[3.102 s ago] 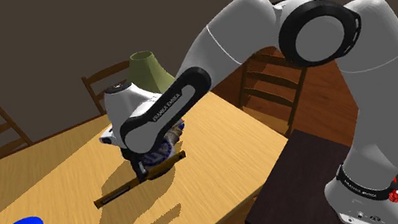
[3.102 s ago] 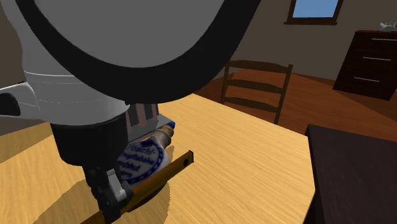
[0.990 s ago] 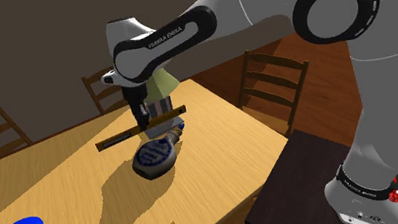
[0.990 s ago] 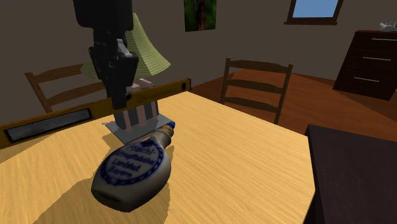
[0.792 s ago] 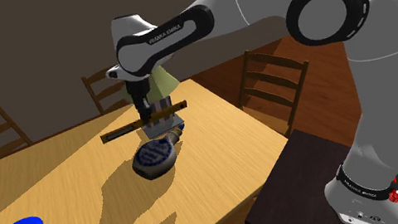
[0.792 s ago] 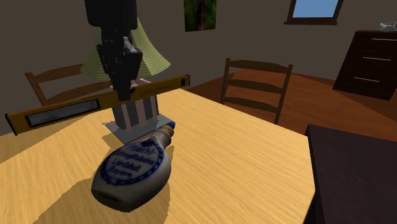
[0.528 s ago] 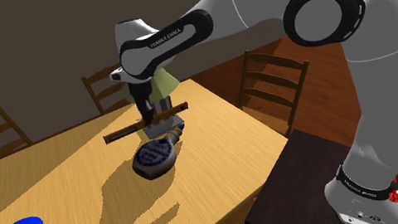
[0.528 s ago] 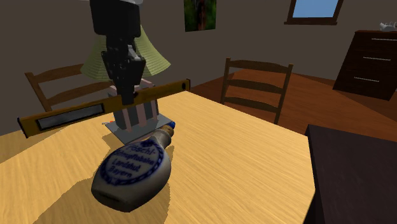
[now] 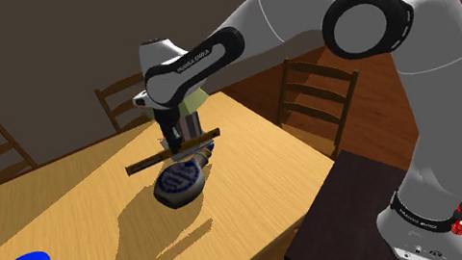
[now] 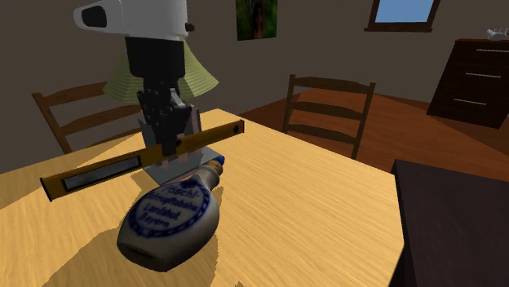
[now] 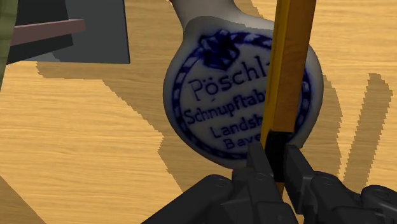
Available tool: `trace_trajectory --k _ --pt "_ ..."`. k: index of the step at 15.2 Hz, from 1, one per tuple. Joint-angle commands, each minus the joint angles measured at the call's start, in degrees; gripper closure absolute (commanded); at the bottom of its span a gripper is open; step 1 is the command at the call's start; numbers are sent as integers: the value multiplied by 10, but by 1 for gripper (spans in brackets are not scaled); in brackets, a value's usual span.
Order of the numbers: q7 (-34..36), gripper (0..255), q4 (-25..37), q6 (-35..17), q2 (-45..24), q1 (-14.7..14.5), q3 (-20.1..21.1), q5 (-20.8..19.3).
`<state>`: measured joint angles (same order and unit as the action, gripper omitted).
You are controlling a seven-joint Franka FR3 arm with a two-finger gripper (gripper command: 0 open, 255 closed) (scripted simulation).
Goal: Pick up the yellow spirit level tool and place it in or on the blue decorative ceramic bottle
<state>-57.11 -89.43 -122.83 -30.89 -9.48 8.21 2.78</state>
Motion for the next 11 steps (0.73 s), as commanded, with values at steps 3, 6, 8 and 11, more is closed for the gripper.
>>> trace_trajectory --k 3,6,8,11 --pt "-1 255 -12 -25 -13 -1 -1 -1" --pt "-1 255 -14 -31 -17 -2 -1 -1" --pt "-1 255 -14 -31 -17 -2 -1 -1" --pt "-1 255 -14 -31 -17 -2 -1 -1"
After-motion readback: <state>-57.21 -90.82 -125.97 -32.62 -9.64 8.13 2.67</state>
